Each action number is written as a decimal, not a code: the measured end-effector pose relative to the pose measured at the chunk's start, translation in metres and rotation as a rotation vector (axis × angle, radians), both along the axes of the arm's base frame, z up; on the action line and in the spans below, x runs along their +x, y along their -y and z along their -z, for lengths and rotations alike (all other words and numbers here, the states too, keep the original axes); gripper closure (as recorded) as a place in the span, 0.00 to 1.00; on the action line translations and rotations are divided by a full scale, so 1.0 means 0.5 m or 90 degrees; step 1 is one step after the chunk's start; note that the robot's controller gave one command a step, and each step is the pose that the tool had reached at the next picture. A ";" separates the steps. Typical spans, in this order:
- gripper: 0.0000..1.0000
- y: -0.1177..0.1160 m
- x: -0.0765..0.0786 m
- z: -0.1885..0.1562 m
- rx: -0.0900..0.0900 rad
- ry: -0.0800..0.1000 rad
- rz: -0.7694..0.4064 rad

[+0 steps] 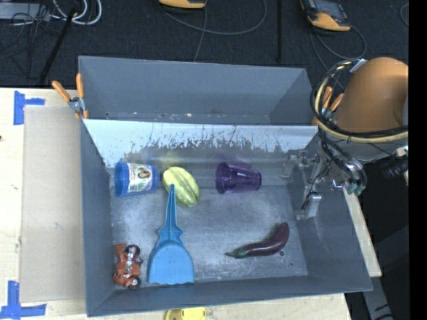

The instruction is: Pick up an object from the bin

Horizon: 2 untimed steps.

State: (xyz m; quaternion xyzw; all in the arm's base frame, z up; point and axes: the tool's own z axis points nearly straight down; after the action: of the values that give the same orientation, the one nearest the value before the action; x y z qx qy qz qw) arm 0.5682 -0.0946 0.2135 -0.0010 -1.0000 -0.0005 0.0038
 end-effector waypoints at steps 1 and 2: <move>0.00 -0.001 0.003 -0.009 -0.001 0.005 -0.001; 0.00 -0.015 -0.031 0.086 -0.001 0.009 -0.029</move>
Offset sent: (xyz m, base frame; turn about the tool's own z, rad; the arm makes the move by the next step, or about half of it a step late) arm -0.0398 0.0149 -0.1065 -0.0988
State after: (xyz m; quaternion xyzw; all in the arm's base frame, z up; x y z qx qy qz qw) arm 0.5529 -0.0872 0.1706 0.0218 -0.9998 0.0005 -0.0031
